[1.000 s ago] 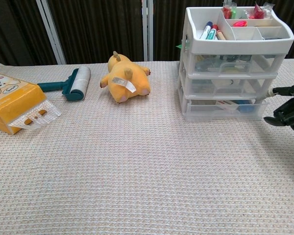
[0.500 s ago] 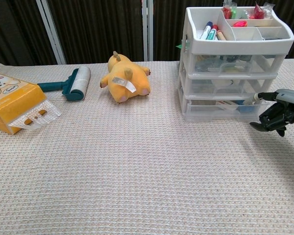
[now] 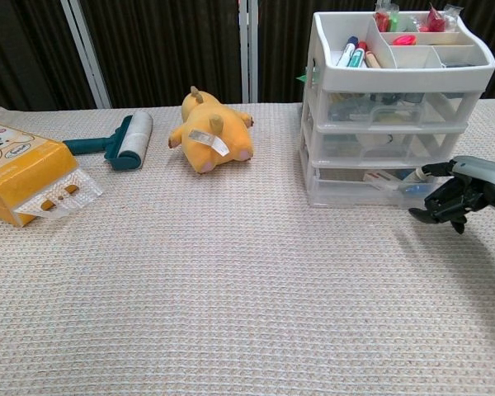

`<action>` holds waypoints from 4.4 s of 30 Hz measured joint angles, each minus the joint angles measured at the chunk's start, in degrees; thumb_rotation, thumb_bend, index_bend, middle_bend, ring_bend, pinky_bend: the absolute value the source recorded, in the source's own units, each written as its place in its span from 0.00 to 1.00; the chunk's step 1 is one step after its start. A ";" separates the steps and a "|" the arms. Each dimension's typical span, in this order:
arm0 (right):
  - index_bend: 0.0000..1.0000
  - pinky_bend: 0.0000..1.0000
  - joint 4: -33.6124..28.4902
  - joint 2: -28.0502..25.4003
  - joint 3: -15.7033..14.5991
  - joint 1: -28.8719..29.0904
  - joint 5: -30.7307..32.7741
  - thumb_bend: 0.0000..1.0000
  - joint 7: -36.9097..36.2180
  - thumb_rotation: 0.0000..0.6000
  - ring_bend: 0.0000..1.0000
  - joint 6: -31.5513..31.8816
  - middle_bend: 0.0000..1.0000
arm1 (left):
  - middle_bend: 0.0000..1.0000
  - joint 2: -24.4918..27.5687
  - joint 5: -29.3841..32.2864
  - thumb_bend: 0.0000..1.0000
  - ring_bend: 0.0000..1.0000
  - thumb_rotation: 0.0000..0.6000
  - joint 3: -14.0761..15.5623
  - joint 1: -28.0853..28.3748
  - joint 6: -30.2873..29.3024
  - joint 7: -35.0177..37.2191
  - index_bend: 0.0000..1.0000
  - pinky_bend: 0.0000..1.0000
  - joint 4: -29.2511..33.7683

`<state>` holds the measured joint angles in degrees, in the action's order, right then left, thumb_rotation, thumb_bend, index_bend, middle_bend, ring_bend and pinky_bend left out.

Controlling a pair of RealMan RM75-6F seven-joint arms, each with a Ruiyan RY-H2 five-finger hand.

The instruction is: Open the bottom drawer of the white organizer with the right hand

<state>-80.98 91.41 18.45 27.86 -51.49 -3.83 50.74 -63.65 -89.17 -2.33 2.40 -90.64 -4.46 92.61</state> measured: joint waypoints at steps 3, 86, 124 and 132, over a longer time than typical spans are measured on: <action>0.45 0.70 0.52 0.43 -0.31 0.26 0.40 0.32 0.10 1.00 0.85 -0.05 0.84 | 0.00 0.02 -0.01 0.09 0.00 1.00 0.03 0.00 0.03 0.07 0.00 0.00 -0.01; 0.37 0.71 -19.54 1.47 0.02 0.94 10.57 0.11 47.82 1.00 0.96 29.65 0.96 | 0.00 1.24 -1.16 0.10 0.00 1.00 0.46 -0.98 -1.60 1.62 0.00 0.00 0.73; 0.29 0.72 -9.53 12.40 11.16 10.67 32.17 0.09 54.73 1.00 0.96 33.34 0.96 | 0.00 2.85 -2.66 0.10 0.00 1.00 1.59 0.03 0.53 6.11 0.00 0.00 0.12; 0.28 0.71 -8.65 13.21 11.61 11.40 33.90 0.09 54.15 1.00 0.96 32.73 0.96 | 0.00 3.14 -2.83 0.10 0.00 1.00 1.62 0.12 0.42 7.22 0.00 0.00 -0.03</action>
<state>-89.63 104.62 30.06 39.26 -17.59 50.32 83.47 -60.50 -92.00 -0.71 2.51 -90.21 2.76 92.58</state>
